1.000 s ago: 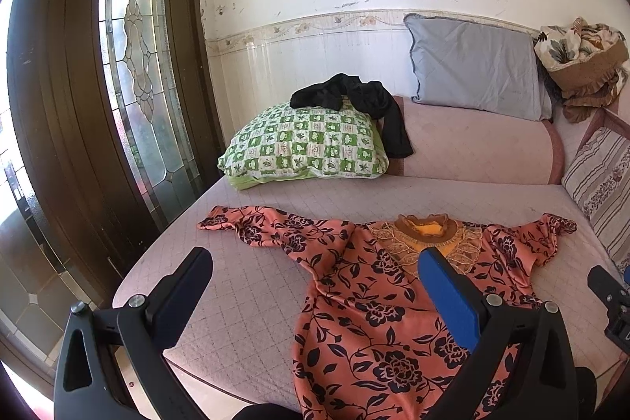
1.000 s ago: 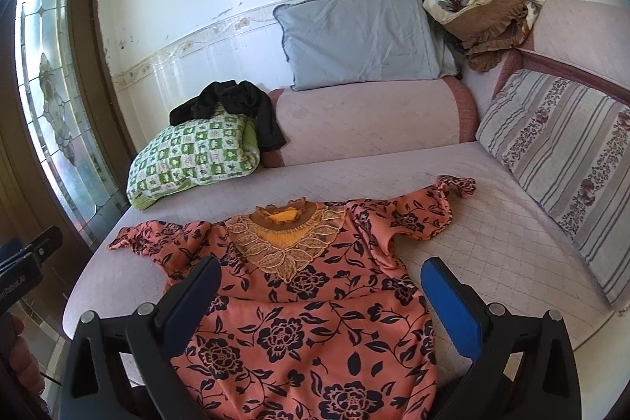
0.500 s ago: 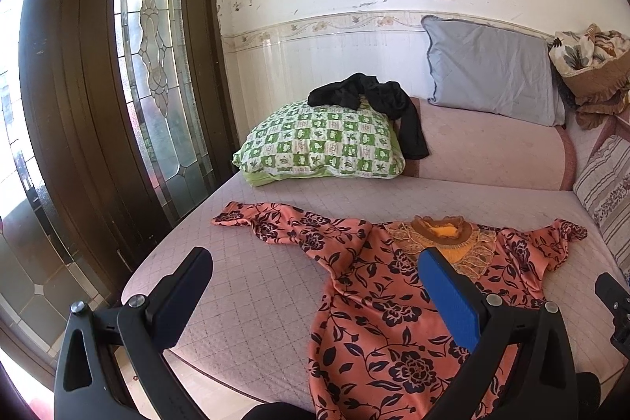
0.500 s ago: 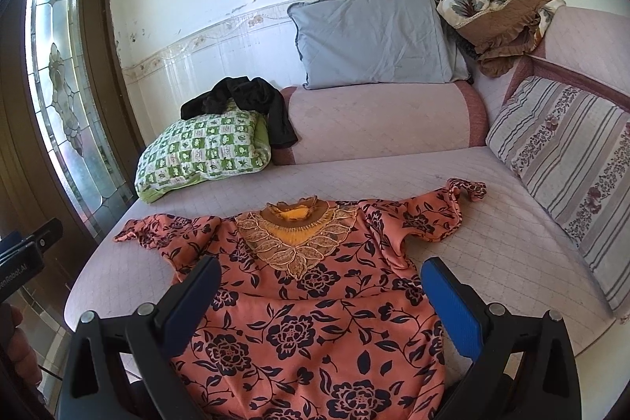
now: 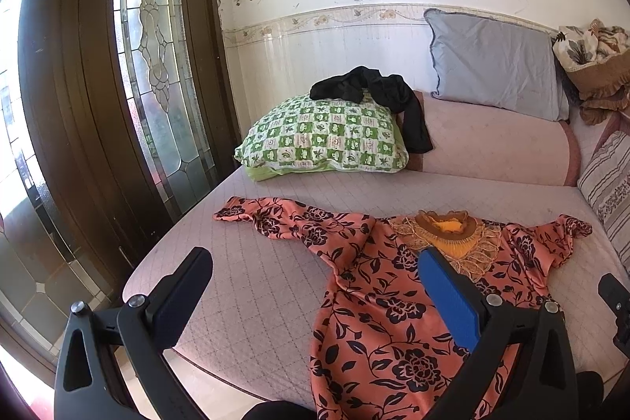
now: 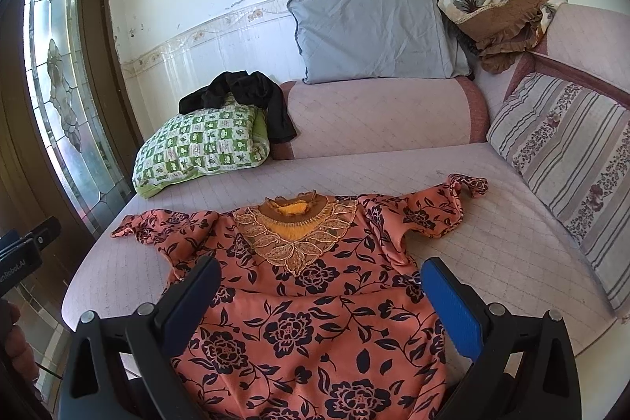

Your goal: Fold small clothes

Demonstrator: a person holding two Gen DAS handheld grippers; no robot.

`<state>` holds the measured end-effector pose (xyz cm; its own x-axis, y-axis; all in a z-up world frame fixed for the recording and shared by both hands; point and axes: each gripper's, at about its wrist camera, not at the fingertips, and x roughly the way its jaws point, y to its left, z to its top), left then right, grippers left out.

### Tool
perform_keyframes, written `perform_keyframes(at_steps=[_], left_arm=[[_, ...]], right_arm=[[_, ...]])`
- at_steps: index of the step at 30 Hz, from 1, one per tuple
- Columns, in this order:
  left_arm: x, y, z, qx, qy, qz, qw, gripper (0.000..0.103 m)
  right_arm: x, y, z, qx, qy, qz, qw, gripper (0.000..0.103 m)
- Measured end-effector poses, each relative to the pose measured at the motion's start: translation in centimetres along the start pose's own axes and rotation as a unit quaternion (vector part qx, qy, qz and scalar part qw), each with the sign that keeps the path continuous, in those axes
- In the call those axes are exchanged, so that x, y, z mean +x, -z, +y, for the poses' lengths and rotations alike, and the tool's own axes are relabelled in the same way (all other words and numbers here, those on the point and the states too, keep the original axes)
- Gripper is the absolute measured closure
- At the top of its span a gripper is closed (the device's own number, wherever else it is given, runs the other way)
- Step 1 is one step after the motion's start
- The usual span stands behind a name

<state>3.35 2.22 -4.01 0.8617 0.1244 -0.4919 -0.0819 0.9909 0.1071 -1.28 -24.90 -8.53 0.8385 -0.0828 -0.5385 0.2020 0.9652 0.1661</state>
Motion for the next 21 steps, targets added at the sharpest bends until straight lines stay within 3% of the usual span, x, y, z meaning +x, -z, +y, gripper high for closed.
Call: perform_keyframes(at_steps=[13, 18, 21], left_arm=[[1.9, 0.3, -3.1, 0.031, 0.002, 0.020, 0.9993, 0.000], [5.7, 2.3, -6.0, 0.049, 0.051, 0.096, 0.9928, 0.000], [8.8, 4.8, -8.4, 0.074, 0.065, 0.153, 0.9832, 0.000]], right_arm=[[2.5, -0.1, -3.7, 0.030, 0.017, 0.012, 0.999, 0.000], [6.7, -0.7, -9.0, 0.073, 0.010, 0.025, 0.997, 0.000], [10.9, -0.8, -15.2, 0.137, -0.016, 0.039, 0.990, 0.000]])
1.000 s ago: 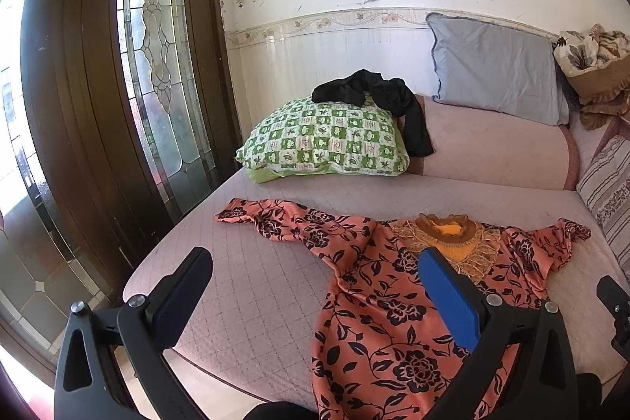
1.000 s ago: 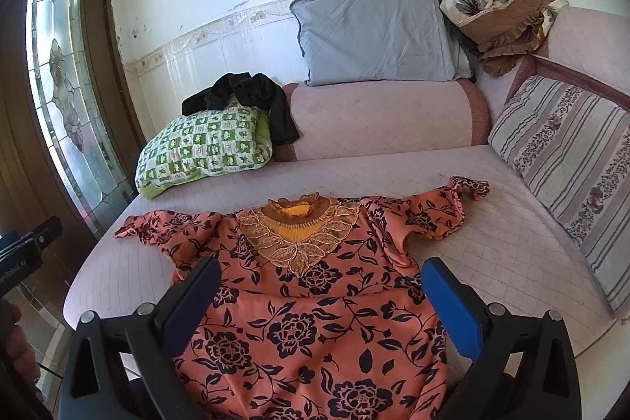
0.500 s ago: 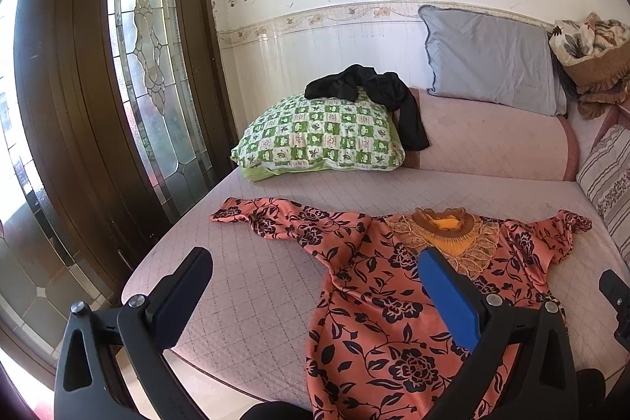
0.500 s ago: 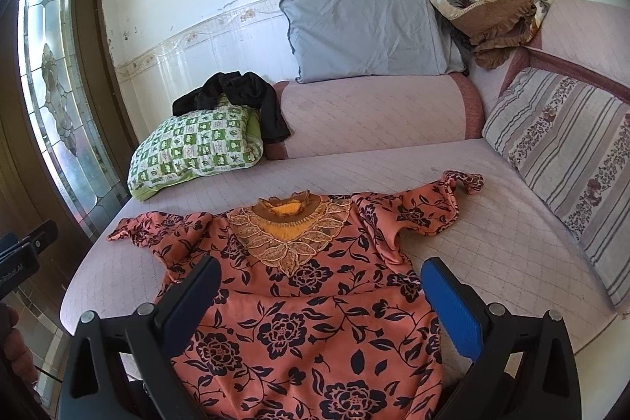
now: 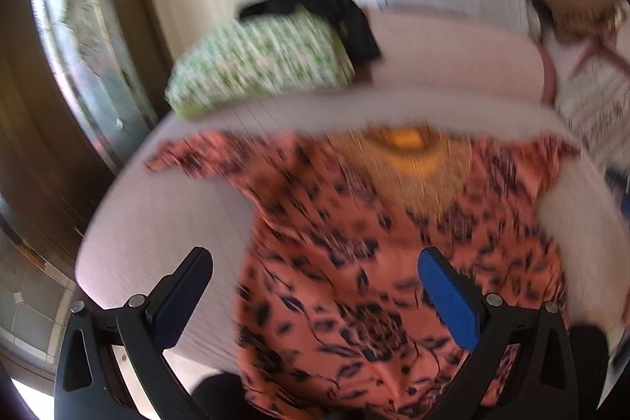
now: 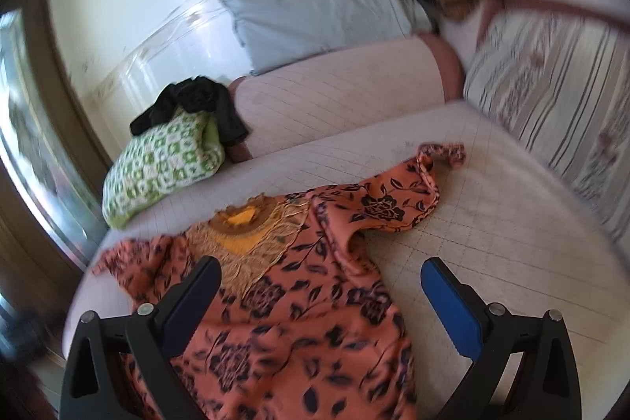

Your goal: Fold small clothes

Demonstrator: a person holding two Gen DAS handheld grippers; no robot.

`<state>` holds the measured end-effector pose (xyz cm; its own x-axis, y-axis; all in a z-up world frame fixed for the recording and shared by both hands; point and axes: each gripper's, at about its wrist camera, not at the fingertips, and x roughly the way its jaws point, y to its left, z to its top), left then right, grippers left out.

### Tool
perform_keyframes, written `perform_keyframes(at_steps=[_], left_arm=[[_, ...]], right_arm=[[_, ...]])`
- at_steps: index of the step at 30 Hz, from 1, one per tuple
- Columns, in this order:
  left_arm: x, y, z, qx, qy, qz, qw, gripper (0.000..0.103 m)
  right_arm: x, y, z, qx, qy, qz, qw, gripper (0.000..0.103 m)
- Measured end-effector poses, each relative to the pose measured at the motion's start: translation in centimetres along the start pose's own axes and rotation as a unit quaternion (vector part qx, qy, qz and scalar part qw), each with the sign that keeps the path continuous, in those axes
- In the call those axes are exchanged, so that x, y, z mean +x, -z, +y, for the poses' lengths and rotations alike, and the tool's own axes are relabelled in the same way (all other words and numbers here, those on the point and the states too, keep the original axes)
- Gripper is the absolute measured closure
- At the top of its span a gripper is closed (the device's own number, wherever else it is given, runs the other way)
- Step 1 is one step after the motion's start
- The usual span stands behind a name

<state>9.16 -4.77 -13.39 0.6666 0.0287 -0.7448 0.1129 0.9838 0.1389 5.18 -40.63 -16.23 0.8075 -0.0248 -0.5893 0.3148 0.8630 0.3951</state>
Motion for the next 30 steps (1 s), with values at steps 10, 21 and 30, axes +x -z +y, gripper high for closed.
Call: perform_keyframes(at_steps=[10, 21, 30], left_arm=[[10.3, 4.1, -5.5, 0.088, -0.029, 0.123, 0.9880, 0.000], [12.9, 6.2, -5.2, 0.064, 0.010, 0.136, 0.9886, 0.000], [12.3, 5.8, -4.3, 0.045, 0.036, 0.154, 0.9864, 0.000]], right_arm=[[11.4, -5.9, -16.5, 0.232, -0.022, 0.020, 0.972, 0.008], [23.2, -9.5, -22.3, 0.409, -0.025, 0.044, 0.911, 0.078], [16.6, -13.1, -9.8, 0.169, -0.022, -0.041, 0.985, 0.096]])
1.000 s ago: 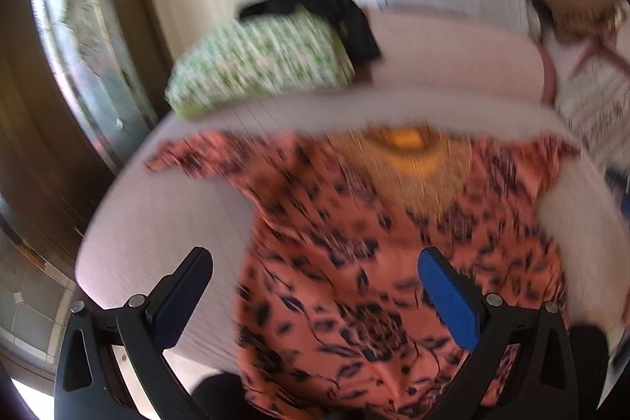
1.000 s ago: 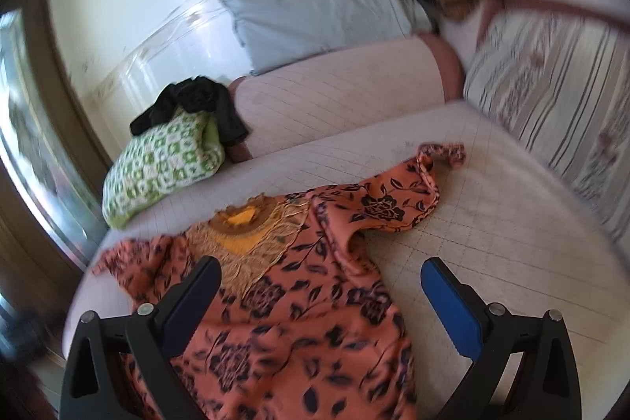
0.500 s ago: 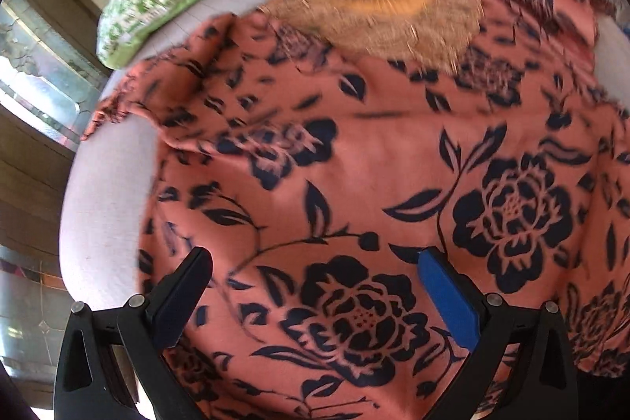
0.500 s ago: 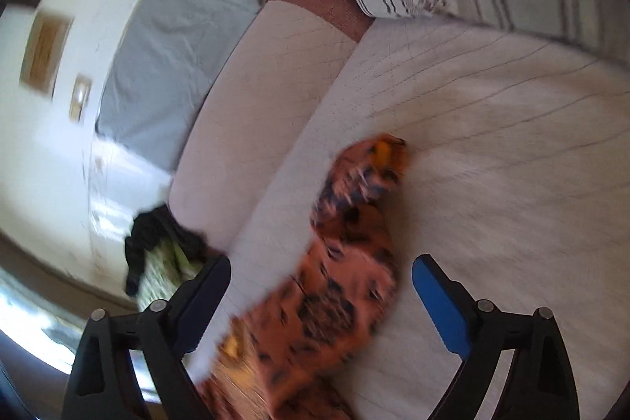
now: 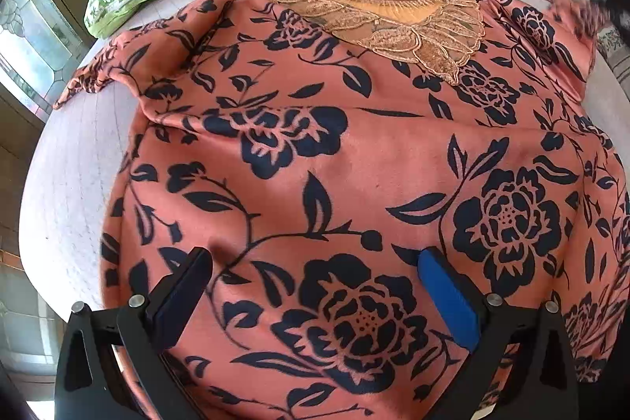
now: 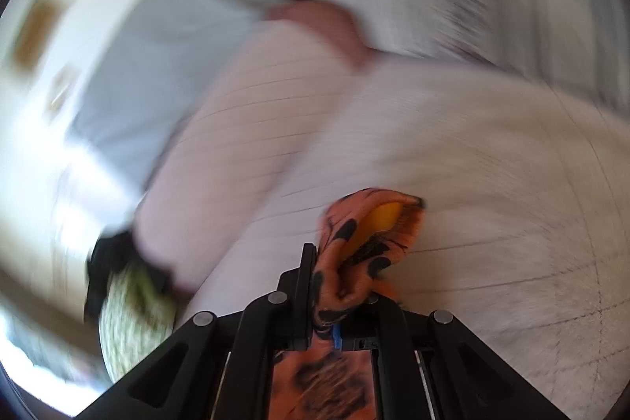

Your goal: Fold small clothes

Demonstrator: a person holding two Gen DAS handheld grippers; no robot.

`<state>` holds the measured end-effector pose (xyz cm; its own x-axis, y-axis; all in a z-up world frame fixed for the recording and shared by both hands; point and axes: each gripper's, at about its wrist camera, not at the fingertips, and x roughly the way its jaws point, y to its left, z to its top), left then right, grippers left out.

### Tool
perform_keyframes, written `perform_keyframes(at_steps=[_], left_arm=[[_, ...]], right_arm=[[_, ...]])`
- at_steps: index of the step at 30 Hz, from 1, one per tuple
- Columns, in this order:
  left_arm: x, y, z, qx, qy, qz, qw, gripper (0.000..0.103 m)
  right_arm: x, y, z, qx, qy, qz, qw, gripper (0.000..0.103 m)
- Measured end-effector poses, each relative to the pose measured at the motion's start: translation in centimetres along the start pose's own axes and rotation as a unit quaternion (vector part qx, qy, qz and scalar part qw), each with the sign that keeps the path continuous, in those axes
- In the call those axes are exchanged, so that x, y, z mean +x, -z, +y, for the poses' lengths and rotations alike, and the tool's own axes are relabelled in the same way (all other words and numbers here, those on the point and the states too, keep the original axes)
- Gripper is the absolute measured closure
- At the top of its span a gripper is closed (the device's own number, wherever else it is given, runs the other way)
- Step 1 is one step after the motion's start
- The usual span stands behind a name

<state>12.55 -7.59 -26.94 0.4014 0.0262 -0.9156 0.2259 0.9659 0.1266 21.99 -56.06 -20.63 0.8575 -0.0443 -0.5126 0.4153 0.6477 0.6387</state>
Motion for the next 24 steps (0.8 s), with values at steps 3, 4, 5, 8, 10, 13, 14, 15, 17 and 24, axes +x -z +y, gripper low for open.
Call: perform_keyframes(at_steps=[3, 4, 5, 8, 10, 13, 14, 15, 17, 24], left_arm=[[-1.2, 0.5, 1.6, -0.013, -0.009, -0.022, 0.9996, 0.000], [-1.7, 0.7, 2.4, -0.020, -0.010, -0.029, 0.9993, 0.000], [-2.3, 0.9, 3.3, -0.029, -0.011, -0.036, 0.9988, 0.000], [-3.7, 1.4, 6.3, -0.051, -0.027, -0.057, 0.9967, 0.000], [-4.4, 1.5, 8.2, -0.062, -0.043, -0.070, 0.9947, 0.000], [-5.2, 1.9, 11.2, -0.087, -0.059, -0.081, 0.9912, 0.000], [-5.4, 2.0, 12.0, -0.094, -0.060, -0.081, 0.9904, 0.000], [-5.4, 2.0, 12.8, -0.101, -0.061, -0.081, 0.9898, 0.000], [-5.6, 2.1, 14.1, -0.114, -0.062, -0.081, 0.9883, 0.000], [-5.6, 0.7, 14.8, -0.127, -0.041, -0.090, 0.9870, 0.000]], right_arm=[[-1.4, 3.0, 6.6, -0.066, -0.066, 0.026, 0.995, 0.096], [-1.5, 4.0, 8.5, -0.081, -0.080, 0.036, 0.993, 0.096], [-1.5, 5.6, 10.8, -0.098, -0.098, 0.049, 0.989, 0.096], [-0.1, 11.8, 16.2, -0.137, -0.137, 0.097, 0.976, 0.096], [1.2, 17.0, 19.1, -0.165, -0.146, 0.132, 0.966, 0.096], [3.5, 23.7, 21.8, -0.186, -0.157, 0.187, 0.952, 0.096], [4.6, 26.1, 22.5, -0.195, -0.157, 0.215, 0.944, 0.093], [5.5, 28.1, 22.4, -0.206, -0.151, 0.239, 0.937, 0.093], [7.4, 32.3, 22.9, -0.236, -0.138, 0.317, 0.908, 0.072], [3.8, 29.9, 19.0, -0.213, -0.253, 0.348, 0.877, 0.019]])
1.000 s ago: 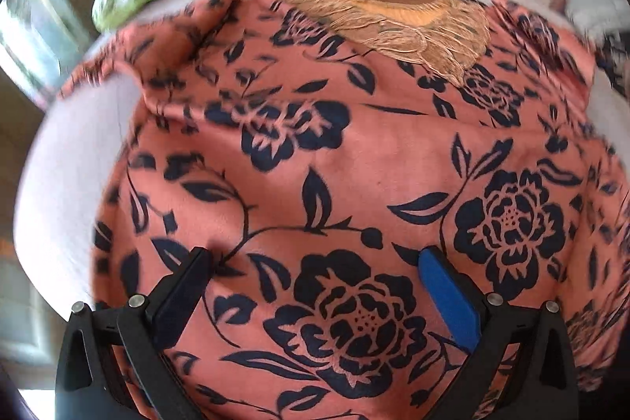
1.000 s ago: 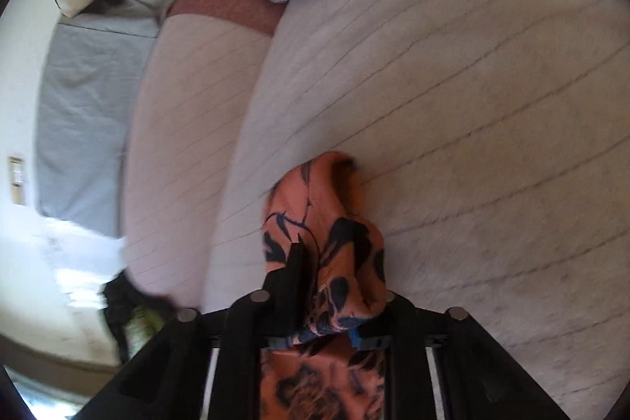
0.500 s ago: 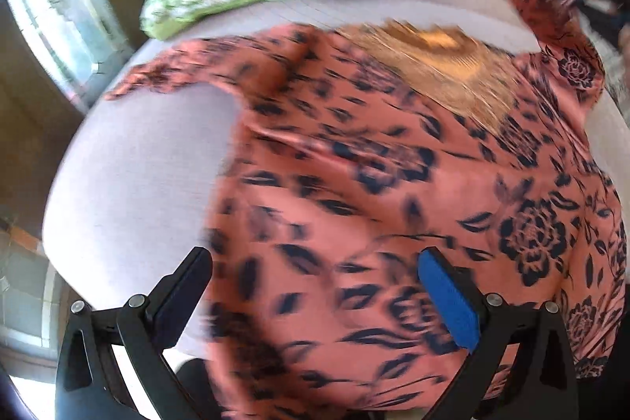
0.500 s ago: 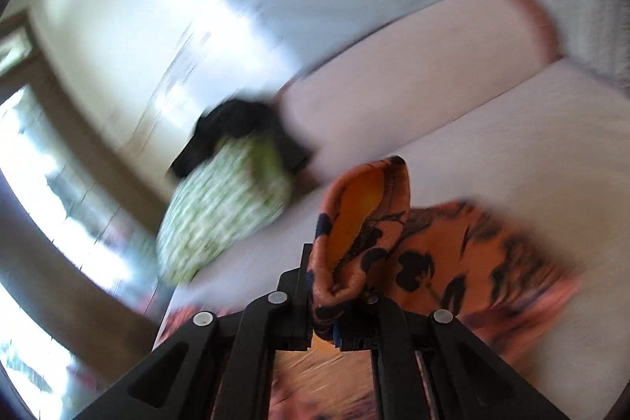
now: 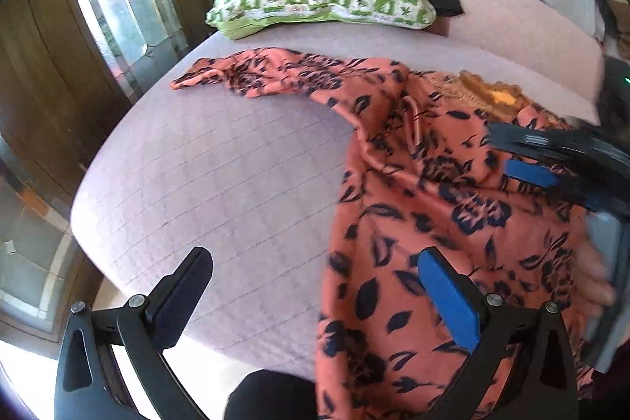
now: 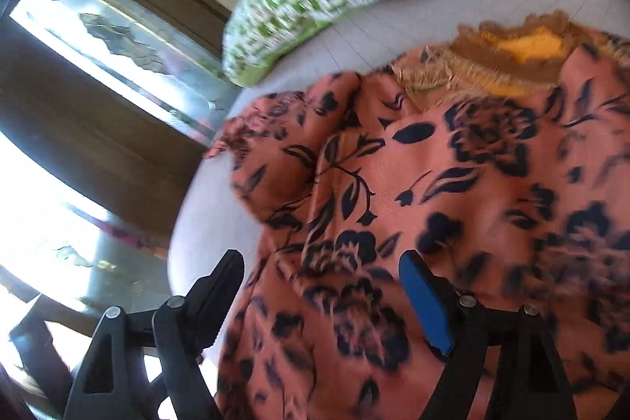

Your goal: Fold small clothes

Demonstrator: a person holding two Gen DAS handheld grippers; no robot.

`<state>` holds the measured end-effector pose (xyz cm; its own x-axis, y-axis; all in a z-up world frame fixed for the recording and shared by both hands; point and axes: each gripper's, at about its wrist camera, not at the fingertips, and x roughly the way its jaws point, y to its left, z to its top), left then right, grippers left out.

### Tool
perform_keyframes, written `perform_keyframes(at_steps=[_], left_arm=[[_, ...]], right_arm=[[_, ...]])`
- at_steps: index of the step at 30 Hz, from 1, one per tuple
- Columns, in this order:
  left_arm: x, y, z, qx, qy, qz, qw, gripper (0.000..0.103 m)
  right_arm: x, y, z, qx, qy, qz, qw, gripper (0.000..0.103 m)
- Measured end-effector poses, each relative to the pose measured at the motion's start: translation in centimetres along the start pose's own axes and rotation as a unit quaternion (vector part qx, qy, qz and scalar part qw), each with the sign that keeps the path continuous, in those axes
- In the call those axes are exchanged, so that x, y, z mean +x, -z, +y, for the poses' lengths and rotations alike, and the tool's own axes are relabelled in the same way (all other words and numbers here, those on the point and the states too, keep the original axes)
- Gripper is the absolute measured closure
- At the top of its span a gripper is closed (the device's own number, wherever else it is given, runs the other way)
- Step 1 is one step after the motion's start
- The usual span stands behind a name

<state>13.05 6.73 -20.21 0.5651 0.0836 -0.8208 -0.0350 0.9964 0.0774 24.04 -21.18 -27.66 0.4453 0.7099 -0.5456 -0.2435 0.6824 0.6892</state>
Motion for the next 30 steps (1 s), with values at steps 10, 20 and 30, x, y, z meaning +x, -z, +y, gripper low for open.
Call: perform_keyframes(at_steps=[10, 20, 30], left_arm=[[5.7, -6.7, -4.8, 0.014, 0.077, 0.009, 0.9969, 0.002], [13.6, -9.9, -7.9, 0.006, 0.101, 0.107, 0.9891, 0.062], [12.9, -10.8, -11.2, 0.093, 0.037, 0.092, 0.9906, 0.099]], right_arm=[[-14.8, 0.6, -13.3, 0.142, 0.180, -0.112, 0.967, 0.074], [-15.1, -2.0, -17.4, 0.223, 0.180, -0.104, 0.952, 0.075], [-13.0, -1.4, -18.7, 0.241, 0.191, -0.051, 0.950, 0.073]])
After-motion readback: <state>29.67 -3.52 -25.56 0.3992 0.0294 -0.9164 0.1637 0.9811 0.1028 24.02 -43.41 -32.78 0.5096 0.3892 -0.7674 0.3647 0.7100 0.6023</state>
